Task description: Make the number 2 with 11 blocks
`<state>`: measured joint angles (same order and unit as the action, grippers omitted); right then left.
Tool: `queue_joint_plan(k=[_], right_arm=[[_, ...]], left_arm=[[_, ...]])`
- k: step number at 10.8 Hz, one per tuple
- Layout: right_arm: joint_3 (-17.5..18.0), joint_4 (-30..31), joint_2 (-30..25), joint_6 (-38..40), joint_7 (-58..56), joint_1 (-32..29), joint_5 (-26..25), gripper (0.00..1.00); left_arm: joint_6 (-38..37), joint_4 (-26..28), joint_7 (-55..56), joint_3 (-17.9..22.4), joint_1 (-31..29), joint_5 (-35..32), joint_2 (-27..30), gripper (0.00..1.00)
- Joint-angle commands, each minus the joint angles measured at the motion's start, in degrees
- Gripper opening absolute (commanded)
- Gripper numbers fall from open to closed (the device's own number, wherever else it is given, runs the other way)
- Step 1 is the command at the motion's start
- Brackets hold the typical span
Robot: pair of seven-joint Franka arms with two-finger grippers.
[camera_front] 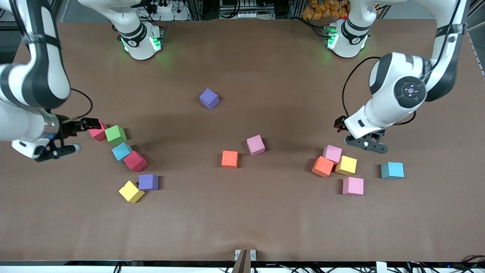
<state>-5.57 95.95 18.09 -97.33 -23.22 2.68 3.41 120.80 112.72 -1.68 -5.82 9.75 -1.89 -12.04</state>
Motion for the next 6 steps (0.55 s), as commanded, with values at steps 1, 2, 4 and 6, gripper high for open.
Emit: queue_joint_plan(k=[1,2,4,6], right_arm=[[0.7,-0.2,4.0,-2.8,-8.1,-1.7,3.8,1.0],[0.7,1.6,4.8,-5.7,-9.8,-1.8,4.2,1.0],[0.8,6.4,5.3,-13.2,-11.4,-1.3,4.5,1.0],[0.8,6.5,9.0,-17.3,-15.8,-1.7,5.9,1.0]], left_arm=[[3.6,1.0,-0.8,0.1,1.9,-1.4,-2.6,1.0],[4.6,1.1,-0.7,0.3,3.2,-1.6,-3.9,1.0],[6.9,1.1,-0.7,0.4,3.5,-1.7,-6.1,1.0],[8.0,1.1,-0.2,0.4,4.6,-6.2,-7.6,1.0]])
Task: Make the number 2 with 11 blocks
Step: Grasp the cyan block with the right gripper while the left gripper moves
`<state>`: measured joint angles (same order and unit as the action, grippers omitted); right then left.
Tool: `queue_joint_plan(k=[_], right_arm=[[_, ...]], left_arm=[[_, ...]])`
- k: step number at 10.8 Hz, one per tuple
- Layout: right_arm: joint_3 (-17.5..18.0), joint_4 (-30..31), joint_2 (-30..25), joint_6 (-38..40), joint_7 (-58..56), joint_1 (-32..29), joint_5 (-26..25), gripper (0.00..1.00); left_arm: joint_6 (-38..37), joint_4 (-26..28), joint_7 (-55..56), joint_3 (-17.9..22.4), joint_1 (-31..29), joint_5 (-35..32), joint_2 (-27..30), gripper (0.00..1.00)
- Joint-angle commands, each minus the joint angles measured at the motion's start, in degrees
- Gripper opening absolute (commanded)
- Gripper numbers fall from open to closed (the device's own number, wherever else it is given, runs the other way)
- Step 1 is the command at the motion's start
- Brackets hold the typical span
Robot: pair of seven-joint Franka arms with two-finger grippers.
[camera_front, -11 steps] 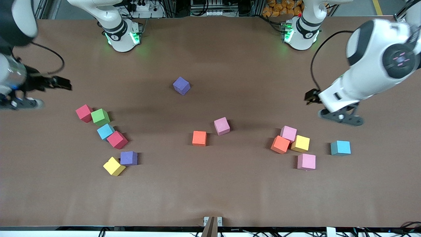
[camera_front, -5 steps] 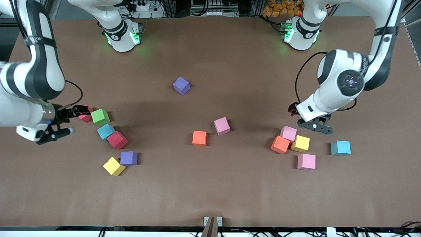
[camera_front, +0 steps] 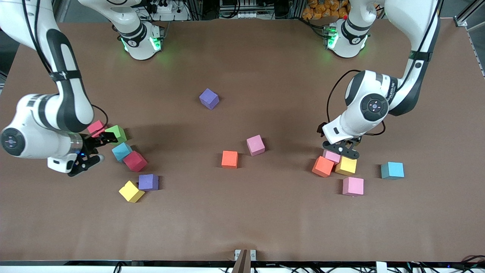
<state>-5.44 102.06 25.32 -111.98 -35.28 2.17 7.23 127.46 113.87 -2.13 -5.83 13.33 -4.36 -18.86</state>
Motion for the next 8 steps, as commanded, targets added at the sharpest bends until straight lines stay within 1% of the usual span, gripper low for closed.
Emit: queue_joint_plan(k=[1,2,5,7,8], right_arm=[[0.6,0.4,3.8,-3.9,-6.8,-1.5,4.7,1.0],[0.6,0.4,5.3,-4.8,-8.7,-2.1,6.3,1.0],[0.6,0.6,7.0,-6.5,-9.6,-1.9,6.5,1.0],[0.6,0.8,8.1,-7.2,-10.6,-1.9,6.5,1.0],[0.6,1.8,8.0,-7.6,-10.6,-1.9,6.5,1.0]], left_arm=[[1.4,-0.1,1.1,0.3,1.3,-5.4,-1.0,1.0],[1.4,-0.1,1.5,0.3,2.0,-5.4,-1.2,1.0],[1.6,-1.4,8.1,0.3,6.0,-5.0,-2.1,1.0],[1.6,-4.3,15.0,0.4,8.7,-1.8,-3.7,1.0],[1.6,-6.6,19.1,0.4,10.8,-0.7,-5.1,1.0]])
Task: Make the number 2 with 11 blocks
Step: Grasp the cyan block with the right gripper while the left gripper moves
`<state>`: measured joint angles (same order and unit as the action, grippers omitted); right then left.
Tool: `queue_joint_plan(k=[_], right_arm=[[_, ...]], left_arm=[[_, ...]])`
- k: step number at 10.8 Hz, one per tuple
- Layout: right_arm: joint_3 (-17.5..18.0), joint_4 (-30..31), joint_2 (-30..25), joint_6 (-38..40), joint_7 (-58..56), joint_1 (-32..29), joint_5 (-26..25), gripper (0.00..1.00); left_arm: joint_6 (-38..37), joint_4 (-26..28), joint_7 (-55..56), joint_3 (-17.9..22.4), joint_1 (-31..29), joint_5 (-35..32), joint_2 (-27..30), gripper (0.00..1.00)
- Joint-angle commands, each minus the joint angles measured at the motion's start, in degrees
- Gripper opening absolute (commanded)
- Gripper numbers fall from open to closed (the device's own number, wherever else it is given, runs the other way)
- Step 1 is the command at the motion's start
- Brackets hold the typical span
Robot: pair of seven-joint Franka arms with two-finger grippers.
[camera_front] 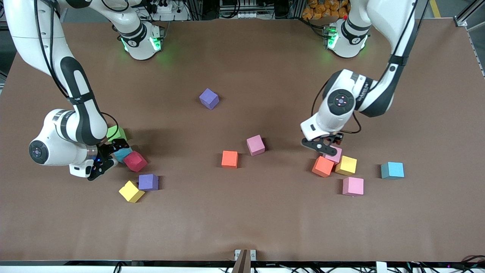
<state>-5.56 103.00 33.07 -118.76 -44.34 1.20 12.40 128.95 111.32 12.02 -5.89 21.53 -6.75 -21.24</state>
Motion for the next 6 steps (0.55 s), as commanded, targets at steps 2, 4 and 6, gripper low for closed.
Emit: queue_joint_plan(k=[2,4,6], right_arm=[[0.9,4.5,-0.2,-6.1,-1.5,-0.8,1.3,1.0],[0.8,4.5,-0.3,-6.1,-1.5,-0.6,1.3,1.0],[0.9,4.3,-0.4,-6.0,-1.5,-0.1,1.3,1.0]], left_arm=[[0.1,-9.3,14.7,0.4,5.4,3.3,-6.4,1.0],[0.1,-13.4,24.3,0.4,7.1,8.4,-9.2,1.0],[0.1,-16.0,37.7,0.8,11.1,11.6,-10.3,1.0]])
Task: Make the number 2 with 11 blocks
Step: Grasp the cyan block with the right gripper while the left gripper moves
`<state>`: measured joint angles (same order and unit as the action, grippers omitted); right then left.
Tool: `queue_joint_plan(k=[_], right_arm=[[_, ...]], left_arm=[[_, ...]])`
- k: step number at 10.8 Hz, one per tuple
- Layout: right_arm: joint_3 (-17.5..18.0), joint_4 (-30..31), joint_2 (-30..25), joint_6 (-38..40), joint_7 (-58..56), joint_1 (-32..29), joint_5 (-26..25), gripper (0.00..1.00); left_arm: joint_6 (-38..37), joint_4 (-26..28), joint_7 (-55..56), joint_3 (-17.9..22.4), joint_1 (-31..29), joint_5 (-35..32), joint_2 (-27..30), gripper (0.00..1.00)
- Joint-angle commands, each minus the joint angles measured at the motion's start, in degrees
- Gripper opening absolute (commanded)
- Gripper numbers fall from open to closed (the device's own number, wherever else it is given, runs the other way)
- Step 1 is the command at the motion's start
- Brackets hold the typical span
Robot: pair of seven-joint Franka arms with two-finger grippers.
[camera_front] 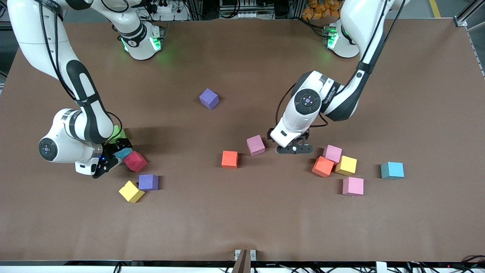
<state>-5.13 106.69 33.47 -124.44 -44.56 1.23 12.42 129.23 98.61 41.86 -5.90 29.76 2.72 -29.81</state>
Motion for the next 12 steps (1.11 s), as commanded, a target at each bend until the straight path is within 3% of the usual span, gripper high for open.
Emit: queue_joint_plan(k=[1,2,3,7,8,12], right_arm=[[0.5,0.5,-0.9,-0.4,-1.4,0.3,1.3,1.0],[0.5,0.4,-0.9,-0.4,-1.7,0.5,1.2,1.0],[0.5,0.4,-0.9,-0.5,-3.0,0.5,1.2,0.89],[0.5,0.3,-0.9,-0.2,-4.2,0.5,1.2,0.33],[0.5,-0.3,-1.0,0.4,-4.4,0.5,1.2,0.27],[0.5,-7.5,-1.7,11.9,-0.7,1.2,1.3,0.27]], left_arm=[[-0.1,-5.1,14.2,0.8,3.5,2.5,-3.1,1.0],[0.1,-8.1,20.7,1.1,5.7,2.3,-5.5,1.0],[0.8,-10.3,24.8,2.7,7.9,2.4,-7.6,1.0],[3.1,-11.5,31.1,3.1,10.1,1.6,-9.5,1.0],[3.2,-11.6,30.5,3.2,10.0,1.3,-10.3,1.0],[4.0,-11.7,28.6,3.2,9.8,-3.5,-11.8,1.0]])
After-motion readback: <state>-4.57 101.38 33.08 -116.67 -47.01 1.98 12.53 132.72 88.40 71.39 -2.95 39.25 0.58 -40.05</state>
